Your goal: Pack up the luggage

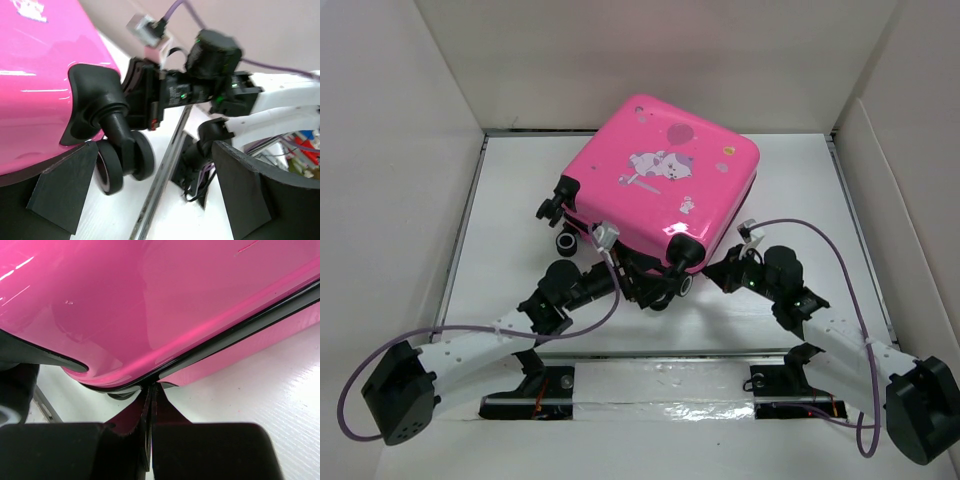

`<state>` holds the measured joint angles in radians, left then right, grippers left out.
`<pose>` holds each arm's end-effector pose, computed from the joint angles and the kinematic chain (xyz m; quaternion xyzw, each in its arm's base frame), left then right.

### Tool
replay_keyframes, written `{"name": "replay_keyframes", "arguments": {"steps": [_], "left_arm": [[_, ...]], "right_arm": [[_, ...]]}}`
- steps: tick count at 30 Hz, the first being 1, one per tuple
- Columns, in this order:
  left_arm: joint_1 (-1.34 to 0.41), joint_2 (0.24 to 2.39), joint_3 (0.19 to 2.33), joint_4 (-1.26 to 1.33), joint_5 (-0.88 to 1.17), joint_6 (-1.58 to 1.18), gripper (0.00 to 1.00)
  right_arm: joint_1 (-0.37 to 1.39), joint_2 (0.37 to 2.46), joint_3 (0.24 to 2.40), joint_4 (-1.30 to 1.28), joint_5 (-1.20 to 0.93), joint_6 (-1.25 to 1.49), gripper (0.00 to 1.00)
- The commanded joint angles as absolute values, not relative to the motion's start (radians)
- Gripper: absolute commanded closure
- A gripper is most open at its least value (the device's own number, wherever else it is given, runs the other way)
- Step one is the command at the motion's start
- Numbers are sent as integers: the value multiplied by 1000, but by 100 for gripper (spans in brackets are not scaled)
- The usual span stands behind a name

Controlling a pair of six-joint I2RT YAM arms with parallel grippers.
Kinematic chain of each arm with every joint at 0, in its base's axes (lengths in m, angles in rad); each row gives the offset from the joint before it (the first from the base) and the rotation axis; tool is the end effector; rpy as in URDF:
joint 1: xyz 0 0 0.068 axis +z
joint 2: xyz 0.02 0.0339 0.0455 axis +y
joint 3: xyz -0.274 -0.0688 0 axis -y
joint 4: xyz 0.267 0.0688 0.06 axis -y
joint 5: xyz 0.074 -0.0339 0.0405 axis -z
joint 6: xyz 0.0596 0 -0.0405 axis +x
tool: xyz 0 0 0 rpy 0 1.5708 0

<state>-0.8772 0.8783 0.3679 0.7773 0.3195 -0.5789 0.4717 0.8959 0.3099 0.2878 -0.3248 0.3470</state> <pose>0.1348 -0.1914 0.2807 0.2141 0.5736 -0.5943 0.5216 0.1955 0.1211 0.1914 -0.1453 0.7862 0.3527 0.4862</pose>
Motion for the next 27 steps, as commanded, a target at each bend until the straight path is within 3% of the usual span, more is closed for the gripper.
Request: {"name": "replay_keyframes", "arguments": {"steps": [1,12,15,18,19,21,22,27], "left_arm": [[-891,951,471,644,313,-525,1],[-1003,1176,603,632,193,-451,1],[-1012,1230,649,667,198,-451,14],[-1012,1275,710,686,196,-443,52],[-1012,1281,738,692,177,-443,70],[-1012,1296,764,698,155,-436,84],[-1012,1301,794,695,125,-431,97],[-934,1365,868,728,172,-474,100]], "right_arm": [[456,868,371,394,-316,330,100],[456,887,374,405,-354,333,100],[456,884,368,414,-368,339,100],[486,850,354,413,-367,354,100],[498,838,344,408,-361,362,100],[526,792,334,381,-342,367,100],[553,775,328,370,-321,374,100],[641,684,279,318,-262,399,100]]}}
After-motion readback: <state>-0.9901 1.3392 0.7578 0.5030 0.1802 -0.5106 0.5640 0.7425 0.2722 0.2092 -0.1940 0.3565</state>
